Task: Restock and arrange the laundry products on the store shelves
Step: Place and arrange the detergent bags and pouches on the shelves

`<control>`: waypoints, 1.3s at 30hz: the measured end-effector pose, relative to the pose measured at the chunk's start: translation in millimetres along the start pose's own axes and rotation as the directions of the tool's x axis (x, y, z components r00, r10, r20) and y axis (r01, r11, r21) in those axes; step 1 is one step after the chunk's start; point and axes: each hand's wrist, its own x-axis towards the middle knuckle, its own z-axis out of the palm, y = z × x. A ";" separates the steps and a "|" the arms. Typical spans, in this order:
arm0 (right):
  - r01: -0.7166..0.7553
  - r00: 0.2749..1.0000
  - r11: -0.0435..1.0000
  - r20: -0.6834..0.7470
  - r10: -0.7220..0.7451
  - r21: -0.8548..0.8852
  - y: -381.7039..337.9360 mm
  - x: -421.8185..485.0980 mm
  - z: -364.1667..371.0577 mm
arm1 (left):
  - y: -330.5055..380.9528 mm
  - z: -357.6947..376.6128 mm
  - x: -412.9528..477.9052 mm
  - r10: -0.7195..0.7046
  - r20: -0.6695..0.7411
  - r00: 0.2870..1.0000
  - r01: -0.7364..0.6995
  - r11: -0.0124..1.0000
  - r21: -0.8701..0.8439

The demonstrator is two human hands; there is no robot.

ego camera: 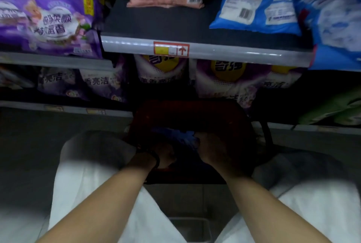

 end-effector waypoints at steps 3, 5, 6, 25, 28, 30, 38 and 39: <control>-0.025 0.995 0.996 -0.091 0.033 0.091 -3.3 -13.9 -33.1 | 16.7 1.8 -15.8 0.052 -0.009 0.999 -0.052 0.982 -0.183; -0.054 0.990 0.991 -0.123 0.069 0.124 -6.1 -32.6 -54.0 | 36.6 -1.0 -31.9 0.073 -0.028 0.997 -0.078 0.933 -0.352; -0.062 0.984 0.988 -0.158 0.084 0.139 -7.2 -43.2 -64.4 | 46.7 -0.6 -39.0 0.089 -0.048 0.995 -0.101 0.903 -0.417; 0.378 0.862 0.544 -0.499 0.090 0.750 -93.4 -141.3 -218.1 | 141.7 -28.6 -94.1 -0.393 -0.757 0.522 -0.663 0.371 -0.650; 0.376 0.874 0.447 -0.471 0.121 0.812 -72.3 -139.1 -225.1 | 131.9 -49.8 -93.0 -0.387 -0.735 0.557 -0.683 0.290 -0.670; 0.360 0.779 0.577 -0.577 0.247 0.733 -44.8 -134.8 -220.7 | 128.7 -64.5 -96.7 -0.345 -0.734 0.585 -0.687 0.270 -0.675; -0.118 0.878 0.326 -0.055 0.475 0.938 22.4 -110.0 -203.1 | 135.2 -141.3 -96.0 -0.152 -0.766 0.625 -0.774 0.013 -0.634; -0.105 0.909 0.199 0.012 0.417 0.974 25.4 -107.4 -202.3 | 140.3 -151.4 -96.6 -0.141 -0.755 0.641 -0.766 -0.049 -0.641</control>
